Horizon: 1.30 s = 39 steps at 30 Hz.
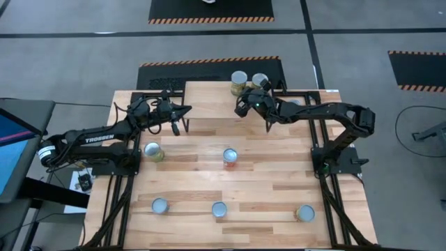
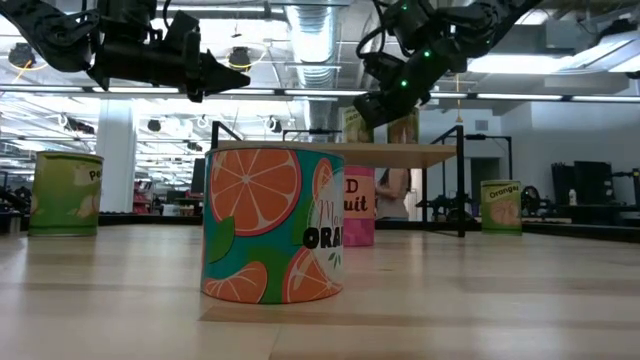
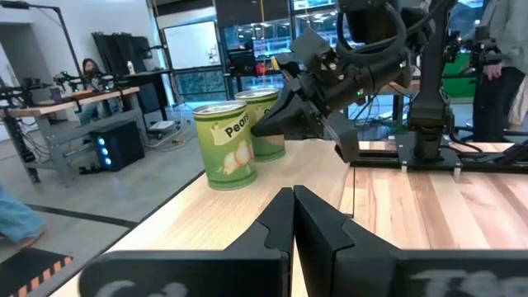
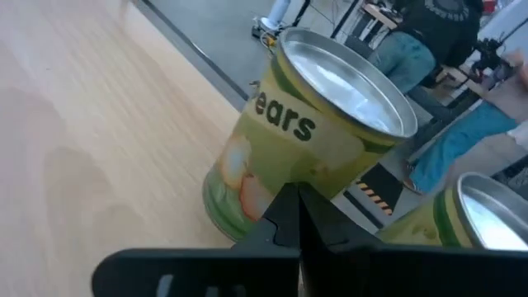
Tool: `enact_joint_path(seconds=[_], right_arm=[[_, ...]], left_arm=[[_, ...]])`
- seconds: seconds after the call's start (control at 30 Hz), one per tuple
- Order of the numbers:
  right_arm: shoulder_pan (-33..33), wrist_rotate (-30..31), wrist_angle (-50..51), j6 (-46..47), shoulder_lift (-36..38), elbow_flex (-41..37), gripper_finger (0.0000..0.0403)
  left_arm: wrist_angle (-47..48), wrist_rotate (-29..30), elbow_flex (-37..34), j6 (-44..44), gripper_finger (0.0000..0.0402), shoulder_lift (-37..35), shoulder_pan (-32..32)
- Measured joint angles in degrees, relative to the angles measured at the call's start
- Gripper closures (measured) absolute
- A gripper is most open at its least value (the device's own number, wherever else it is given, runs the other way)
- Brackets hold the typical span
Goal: Pick and place cans onto a shelf
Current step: Put the top canned pears on the shelf, then put the canned mixed fruits on the shelf
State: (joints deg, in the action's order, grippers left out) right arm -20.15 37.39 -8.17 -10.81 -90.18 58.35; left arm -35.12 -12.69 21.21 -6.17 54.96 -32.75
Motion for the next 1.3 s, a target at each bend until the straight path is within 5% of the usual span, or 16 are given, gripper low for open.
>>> enact_joint_path(seconds=[0.23,0.43,0.67,0.9,1.13,1.3], right_arm=[[8.1,0.0,3.9,-2.8,4.0,0.0,0.0394],[19.1,-0.3,14.9,1.6,7.3,0.0,0.0394],[26.4,-15.8,18.6,10.7,7.2,0.0,0.0373],[28.3,-22.3,17.4,12.5,1.0,2.3,0.0299],[28.6,-27.0,30.3,12.5,-7.2,11.3,0.0230],[28.6,-26.8,38.0,12.5,-12.9,16.7,0.0220]], left_arm=[[2.8,4.0,0.0,-0.6,0.0401,0.0,0.0],[2.7,0.9,0.0,-1.0,0.0401,0.0,0.0],[2.3,1.0,0.0,-1.5,0.0401,0.0,0.0],[2.2,1.0,0.0,-2.2,0.0401,0.0,0.0],[2.1,1.1,0.0,-2.8,0.0401,0.6,0.0],[2.3,1.1,0.0,-2.8,0.0401,0.6,0.0]])
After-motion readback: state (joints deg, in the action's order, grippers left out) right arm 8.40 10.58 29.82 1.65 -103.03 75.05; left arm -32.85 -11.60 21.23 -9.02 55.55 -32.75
